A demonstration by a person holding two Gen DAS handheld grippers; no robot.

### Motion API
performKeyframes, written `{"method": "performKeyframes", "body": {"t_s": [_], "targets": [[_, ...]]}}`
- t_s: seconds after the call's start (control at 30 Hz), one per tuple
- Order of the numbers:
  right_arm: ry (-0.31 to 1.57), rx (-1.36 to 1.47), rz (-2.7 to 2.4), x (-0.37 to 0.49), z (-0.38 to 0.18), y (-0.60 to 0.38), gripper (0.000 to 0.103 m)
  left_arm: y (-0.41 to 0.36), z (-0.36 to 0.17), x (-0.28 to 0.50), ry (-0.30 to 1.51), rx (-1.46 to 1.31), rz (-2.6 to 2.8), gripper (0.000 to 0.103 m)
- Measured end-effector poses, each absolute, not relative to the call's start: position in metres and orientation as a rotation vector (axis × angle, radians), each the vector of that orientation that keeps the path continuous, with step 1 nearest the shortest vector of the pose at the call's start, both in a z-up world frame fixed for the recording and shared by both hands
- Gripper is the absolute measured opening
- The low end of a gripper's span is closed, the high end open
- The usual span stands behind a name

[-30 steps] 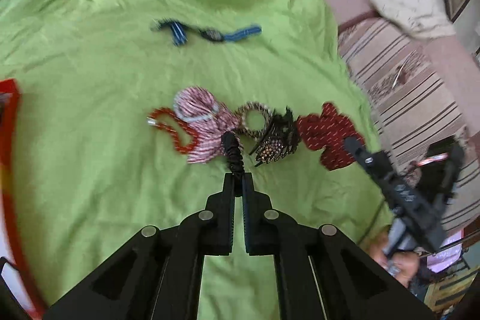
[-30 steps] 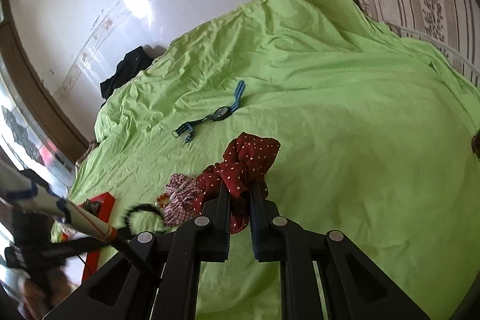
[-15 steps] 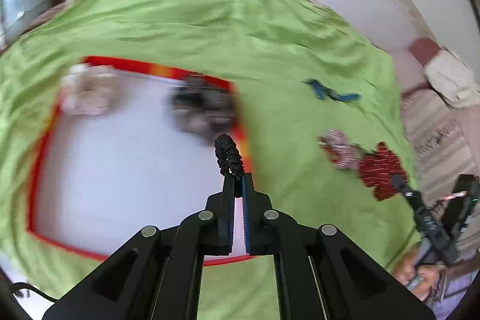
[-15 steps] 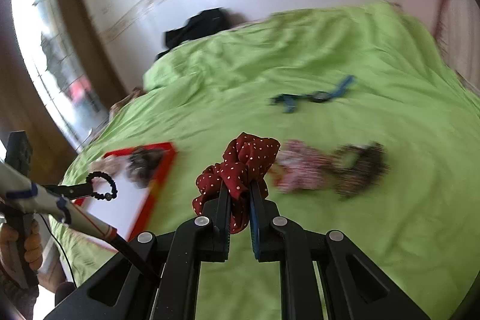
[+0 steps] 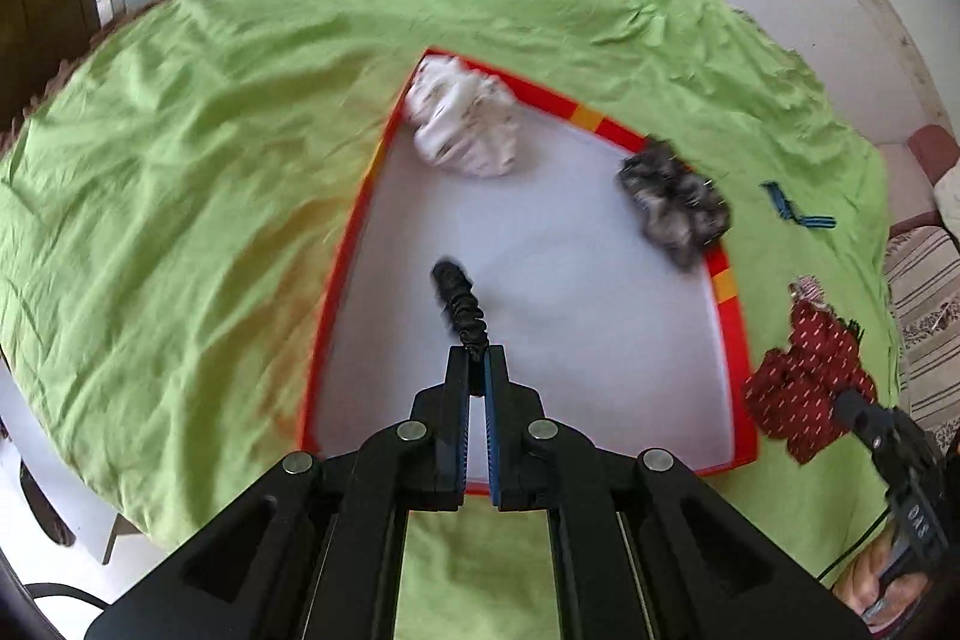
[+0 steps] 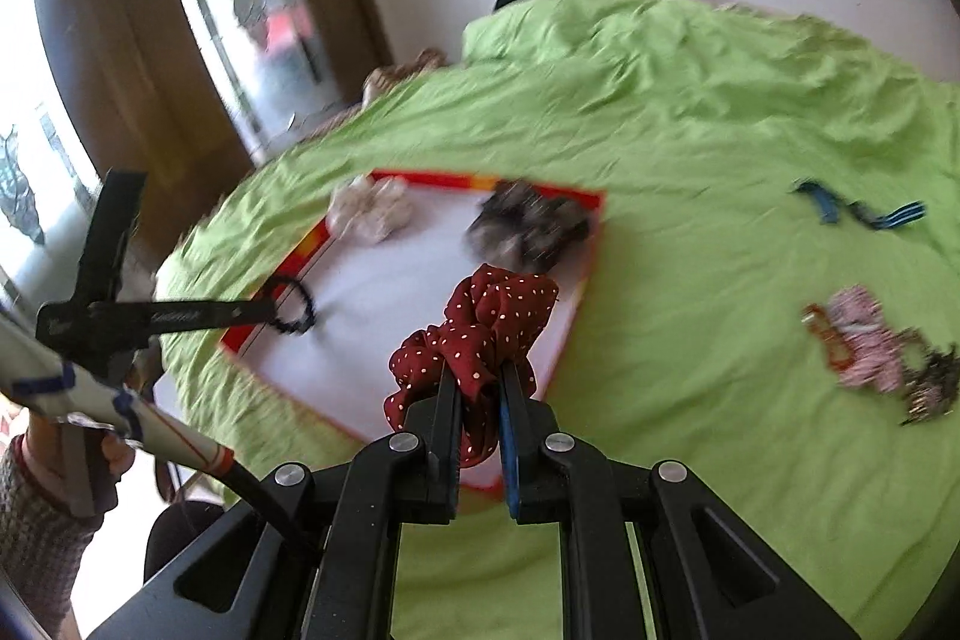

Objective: Organize jewelry
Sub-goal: 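Carry the hair tie and red scrunchie into the tray and open both grippers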

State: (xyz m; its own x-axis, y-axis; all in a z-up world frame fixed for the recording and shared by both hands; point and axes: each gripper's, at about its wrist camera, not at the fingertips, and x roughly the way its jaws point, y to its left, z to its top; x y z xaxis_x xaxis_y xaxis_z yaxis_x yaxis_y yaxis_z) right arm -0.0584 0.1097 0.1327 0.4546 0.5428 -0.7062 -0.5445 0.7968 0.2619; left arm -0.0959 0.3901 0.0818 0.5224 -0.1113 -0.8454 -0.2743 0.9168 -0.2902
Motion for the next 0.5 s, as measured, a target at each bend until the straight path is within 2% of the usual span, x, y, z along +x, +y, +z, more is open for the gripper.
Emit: {"method": "performKeyframes", "body": {"t_s": [0.3,0.5], "targets": [[0.985,-0.047,0.673,-0.061,0.096,0.132,0.012,0.401,0.059,-0.104,1.093,-0.422,0.138,0.005],[1.016,-0.028,0.648,-0.057,0.089,0.124,0.012,0.4,0.065,-0.109,1.087,-0.422,0.149,0.005]]}}
